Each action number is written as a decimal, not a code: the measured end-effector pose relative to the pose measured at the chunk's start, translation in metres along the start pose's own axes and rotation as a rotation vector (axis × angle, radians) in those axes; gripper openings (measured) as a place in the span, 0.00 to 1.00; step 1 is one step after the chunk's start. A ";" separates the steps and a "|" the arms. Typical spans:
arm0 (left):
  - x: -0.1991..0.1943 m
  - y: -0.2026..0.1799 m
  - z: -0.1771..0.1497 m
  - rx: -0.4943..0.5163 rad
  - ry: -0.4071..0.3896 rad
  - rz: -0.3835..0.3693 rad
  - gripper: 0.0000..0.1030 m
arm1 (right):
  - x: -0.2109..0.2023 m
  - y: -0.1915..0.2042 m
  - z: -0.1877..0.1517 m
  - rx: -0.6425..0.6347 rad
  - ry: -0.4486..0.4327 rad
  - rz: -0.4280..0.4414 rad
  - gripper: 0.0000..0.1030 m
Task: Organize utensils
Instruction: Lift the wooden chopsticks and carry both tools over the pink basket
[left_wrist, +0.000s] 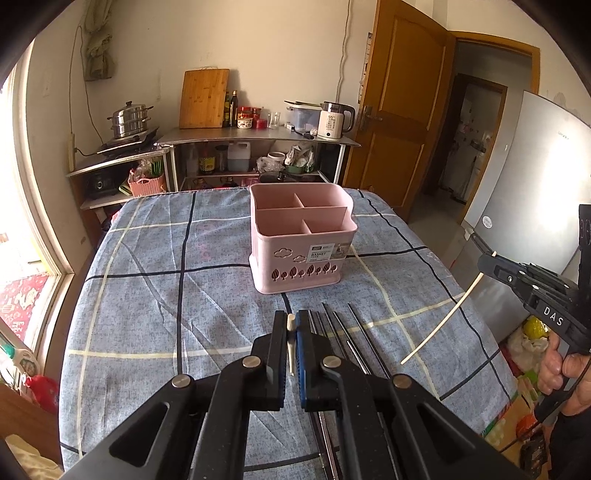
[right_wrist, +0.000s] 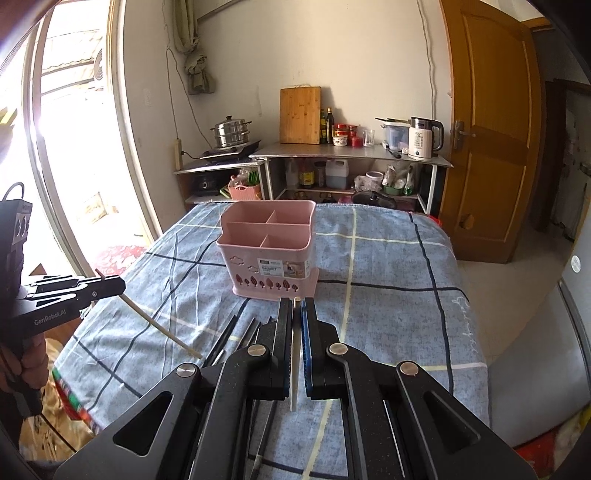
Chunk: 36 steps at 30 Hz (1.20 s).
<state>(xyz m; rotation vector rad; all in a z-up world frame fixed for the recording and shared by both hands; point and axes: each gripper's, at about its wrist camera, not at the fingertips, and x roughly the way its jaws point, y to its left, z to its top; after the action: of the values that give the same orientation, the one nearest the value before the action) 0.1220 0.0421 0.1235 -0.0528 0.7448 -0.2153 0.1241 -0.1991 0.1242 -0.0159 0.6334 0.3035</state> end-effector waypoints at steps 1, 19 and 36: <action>0.000 0.000 0.003 0.001 -0.005 -0.002 0.04 | 0.001 0.000 0.004 0.004 -0.009 0.003 0.05; 0.009 0.004 0.109 -0.004 -0.147 -0.014 0.04 | 0.034 0.016 0.094 0.067 -0.189 0.086 0.05; 0.076 0.036 0.145 -0.060 -0.088 0.002 0.04 | 0.108 0.026 0.127 0.074 -0.171 0.109 0.05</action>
<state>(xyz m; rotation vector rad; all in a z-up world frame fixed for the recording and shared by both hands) 0.2813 0.0569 0.1747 -0.1175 0.6637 -0.1879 0.2727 -0.1311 0.1658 0.1147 0.4759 0.3827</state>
